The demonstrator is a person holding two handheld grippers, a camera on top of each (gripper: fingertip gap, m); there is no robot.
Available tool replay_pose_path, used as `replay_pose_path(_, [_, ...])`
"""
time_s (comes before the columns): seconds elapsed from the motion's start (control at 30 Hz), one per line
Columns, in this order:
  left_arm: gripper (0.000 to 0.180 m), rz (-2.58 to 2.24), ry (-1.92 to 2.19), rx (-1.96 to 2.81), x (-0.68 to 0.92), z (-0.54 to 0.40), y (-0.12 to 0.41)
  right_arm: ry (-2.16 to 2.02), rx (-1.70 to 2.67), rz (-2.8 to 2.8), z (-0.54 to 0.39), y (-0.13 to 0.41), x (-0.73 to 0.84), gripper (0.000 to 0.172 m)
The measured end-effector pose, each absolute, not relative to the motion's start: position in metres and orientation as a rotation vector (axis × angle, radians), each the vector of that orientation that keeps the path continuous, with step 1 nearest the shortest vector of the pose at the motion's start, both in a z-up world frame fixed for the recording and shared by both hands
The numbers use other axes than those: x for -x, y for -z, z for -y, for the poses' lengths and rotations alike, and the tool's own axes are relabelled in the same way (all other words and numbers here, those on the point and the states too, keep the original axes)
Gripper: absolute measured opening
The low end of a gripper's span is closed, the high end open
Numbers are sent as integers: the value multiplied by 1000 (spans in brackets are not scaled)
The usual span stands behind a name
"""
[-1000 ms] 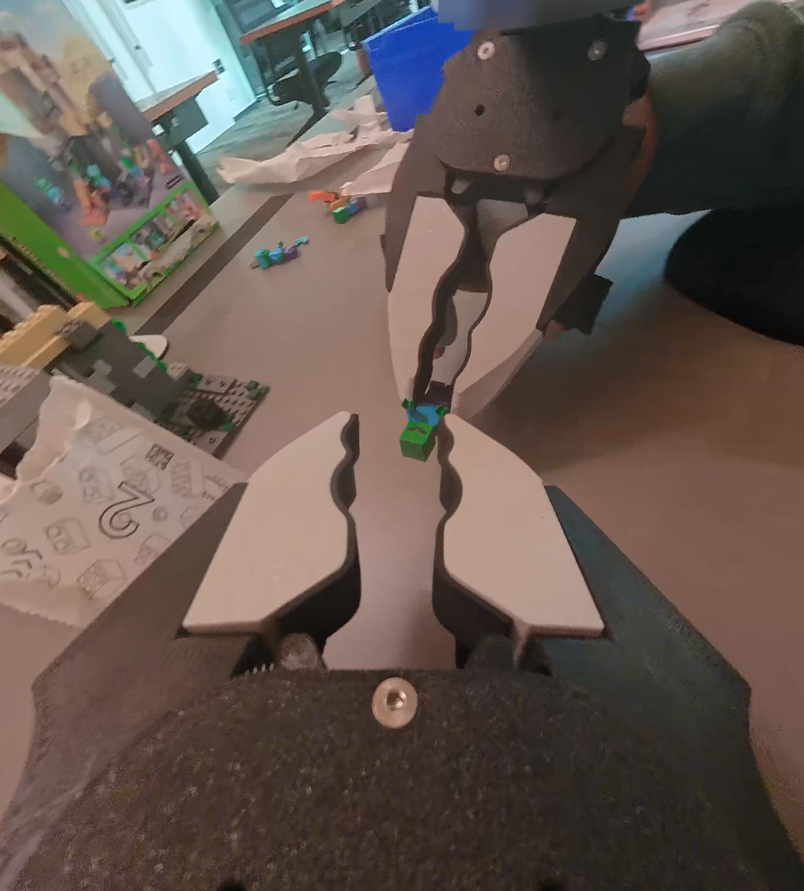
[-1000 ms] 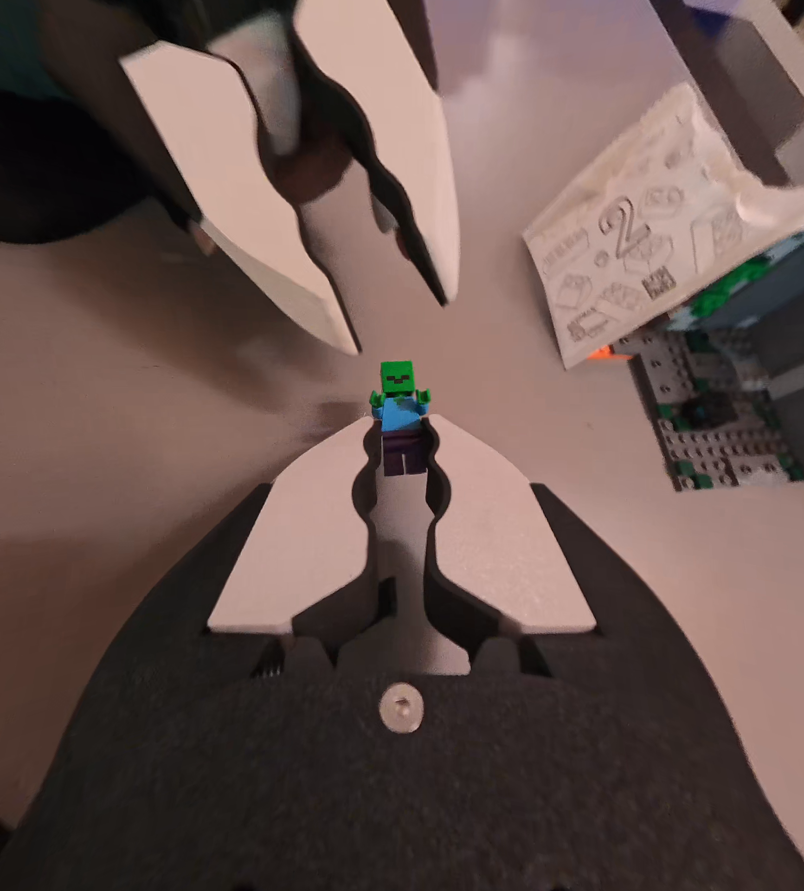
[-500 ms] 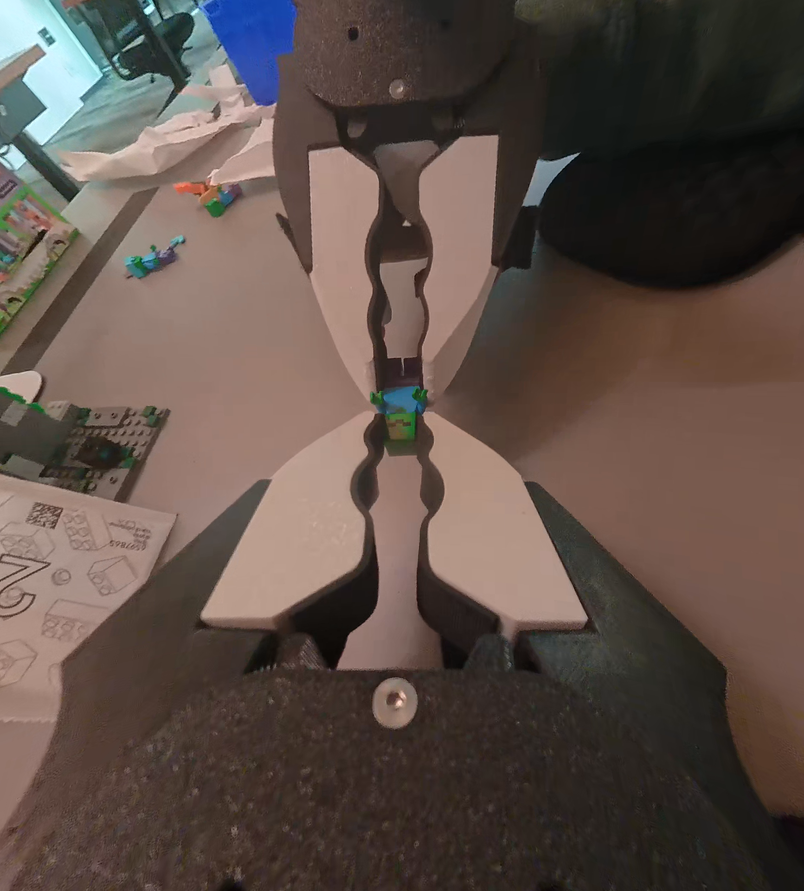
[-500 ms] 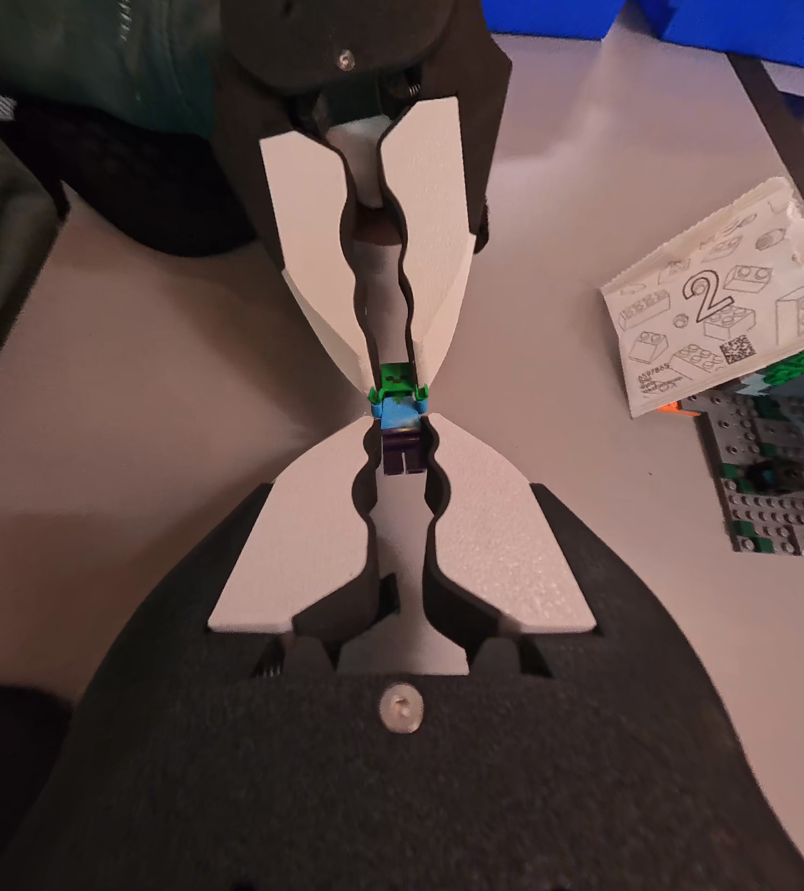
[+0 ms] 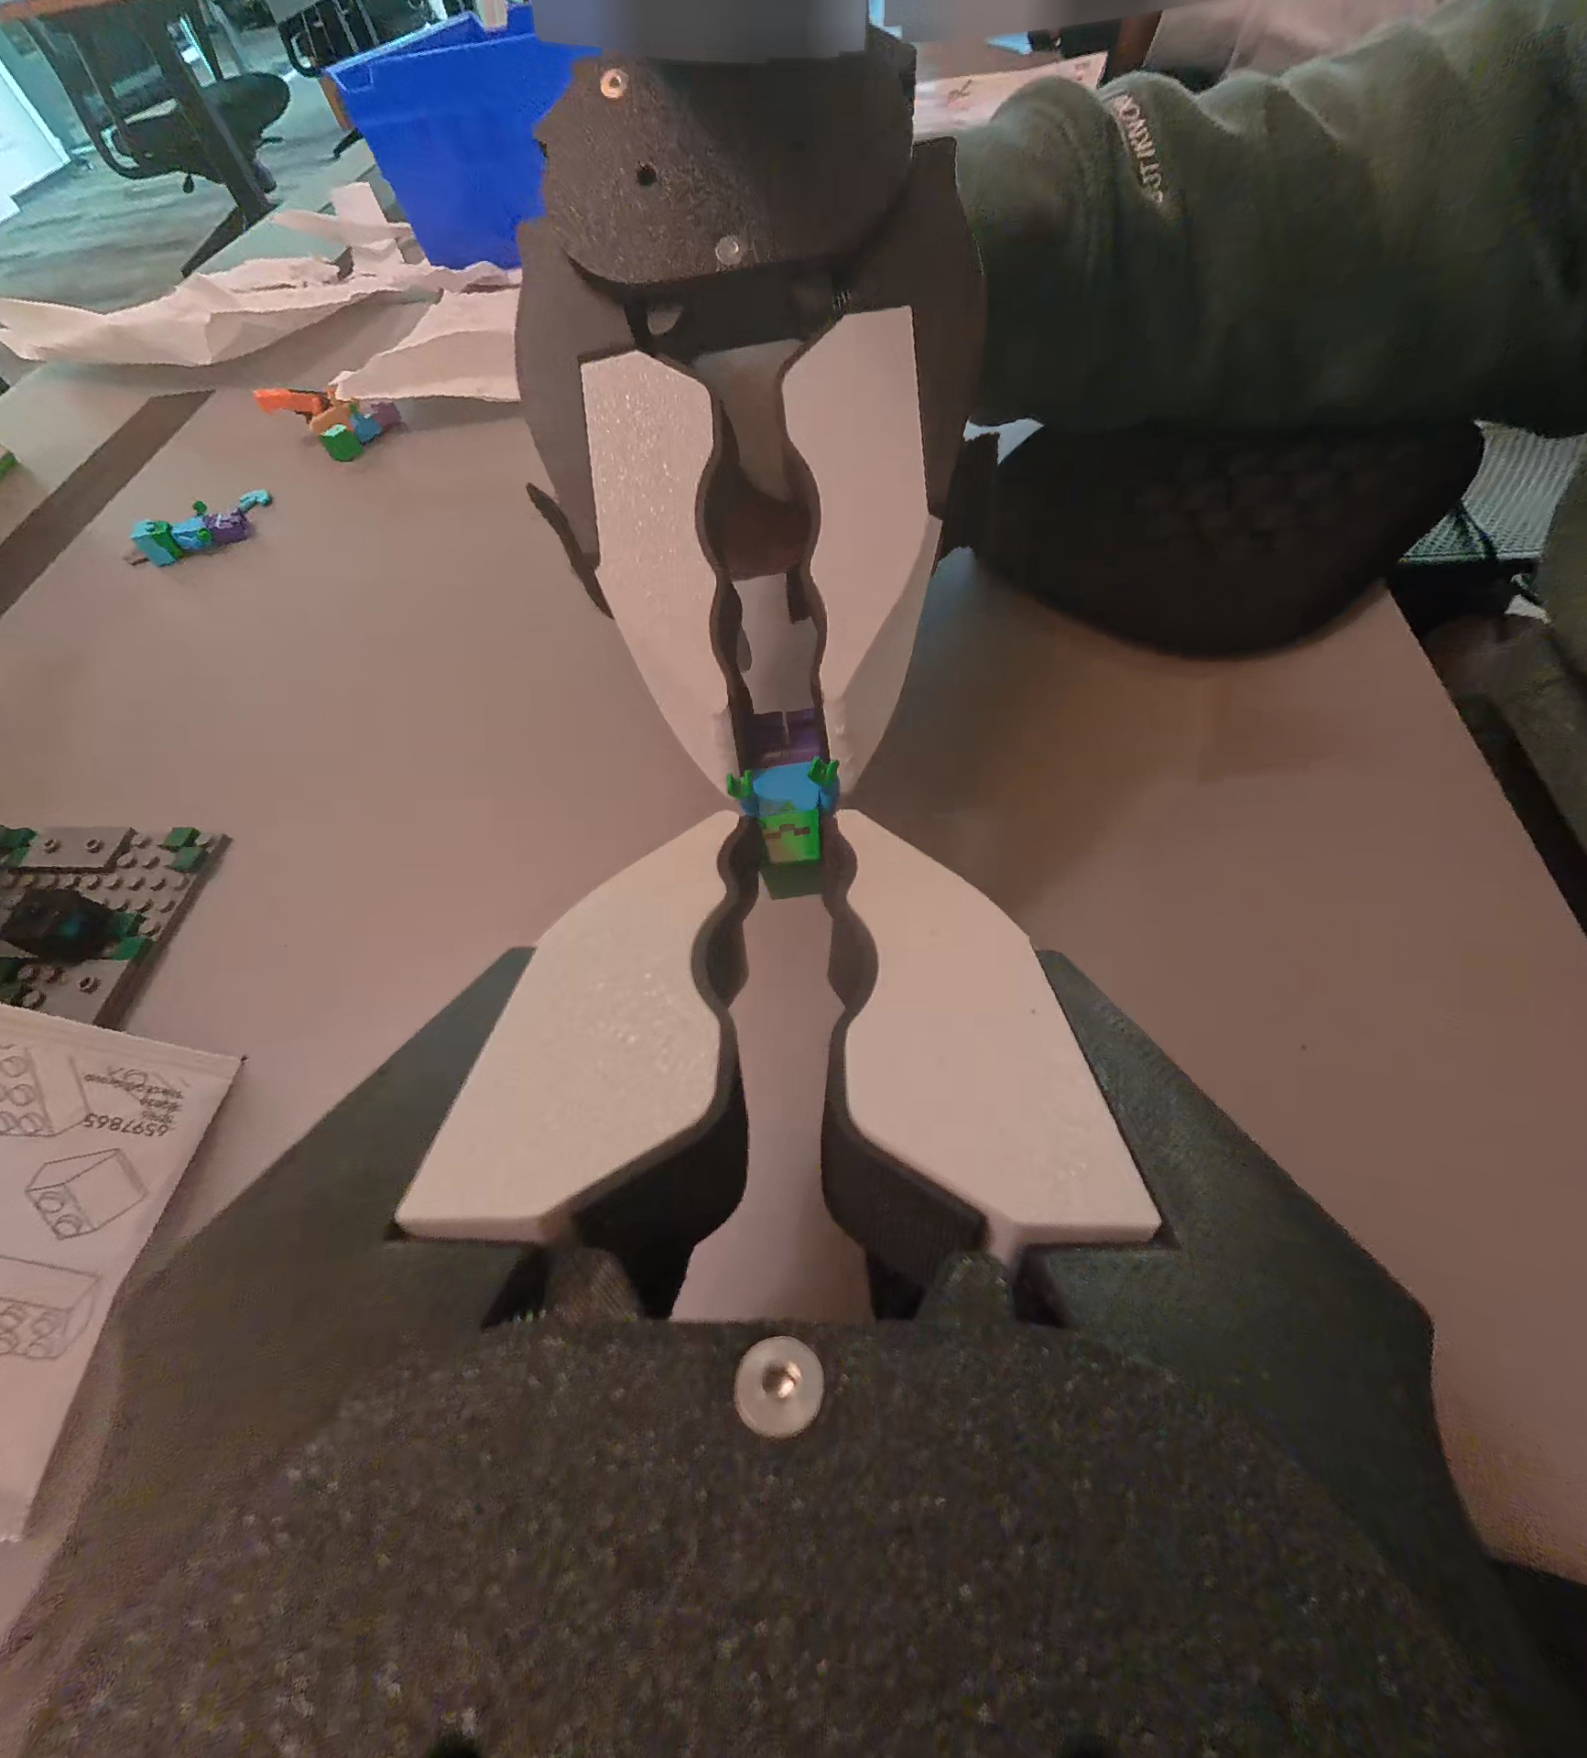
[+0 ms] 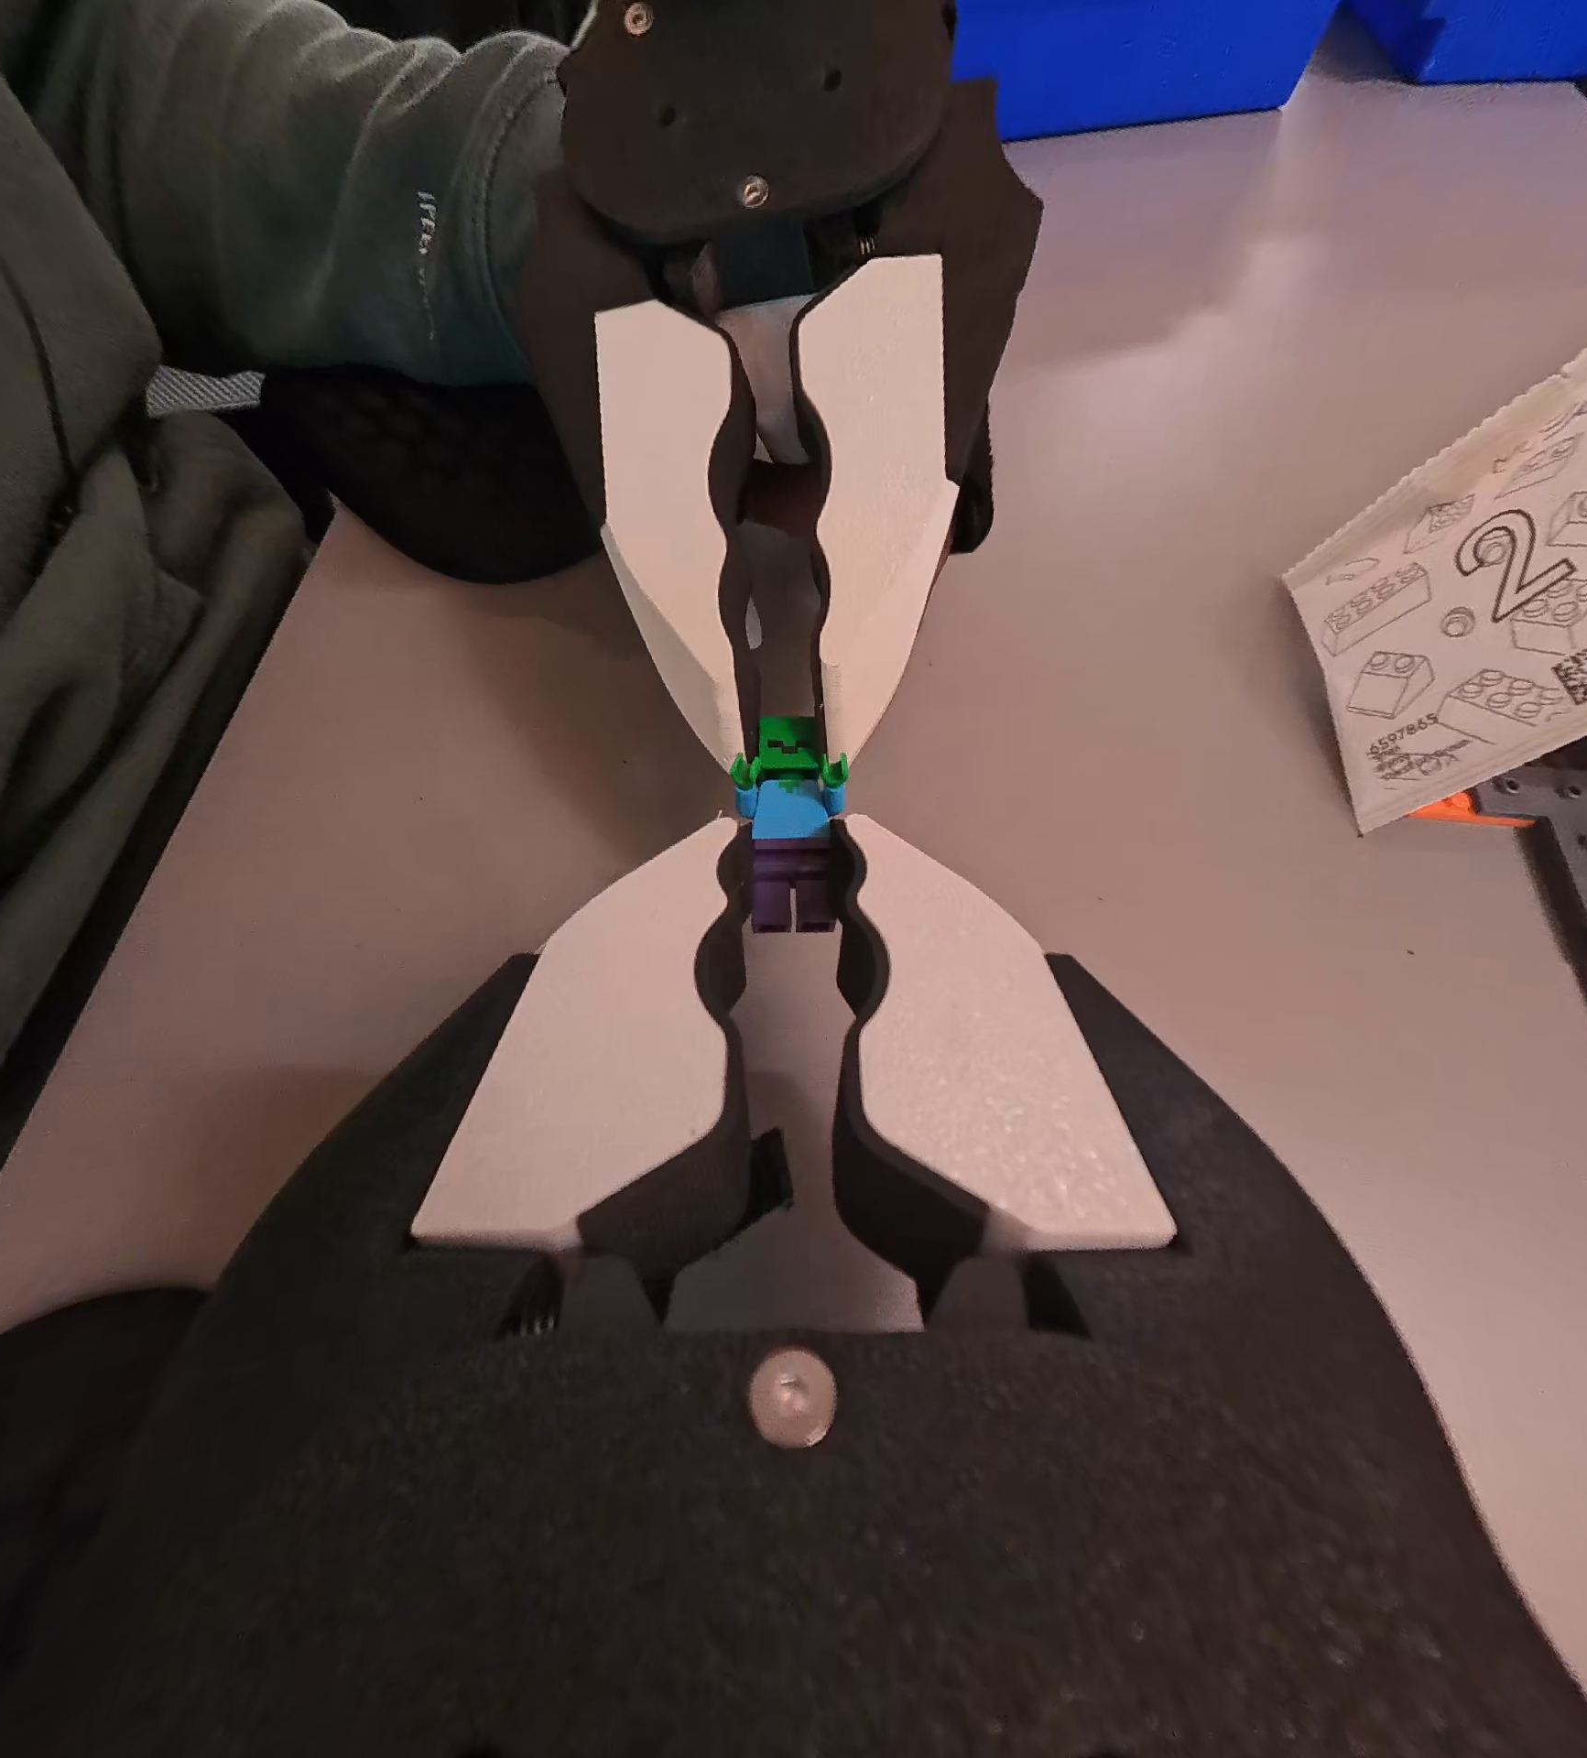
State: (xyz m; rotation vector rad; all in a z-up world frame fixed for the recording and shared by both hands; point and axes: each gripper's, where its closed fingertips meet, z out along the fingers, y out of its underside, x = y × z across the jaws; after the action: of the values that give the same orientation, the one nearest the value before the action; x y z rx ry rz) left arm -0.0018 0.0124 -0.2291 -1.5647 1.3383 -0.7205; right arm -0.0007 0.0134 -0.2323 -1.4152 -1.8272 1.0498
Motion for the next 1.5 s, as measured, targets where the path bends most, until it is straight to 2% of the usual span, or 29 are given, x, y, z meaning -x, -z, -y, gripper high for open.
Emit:
replay_pose_path(0.93, [12, -1330, 842, 1581, 9, -18, 227, -1175, 1461, 1777, -21, 231, -1, 15])
replay_pose_path(0.97, [0, -1335, 812, 1598, 15, -21, 229, -1151, 1486, 1797, -23, 235, -6, 14])
replay_pose_path(1.1, [0, -1182, 747, 1615, 52, -40, 219, -1154, 1568, 1686, -46, 238, -32, 15])
replay_pose_path(1.47, [0, -1277, 629, 1577, 18, -39, 232, -1101, 1505, 1690, -43, 234, -13, 15])
replay_pose_path(1.5, [13, -1291, 647, 1569, 12, -36, 233, -1101, 1494, 1700, -40, 233, -11, 15])
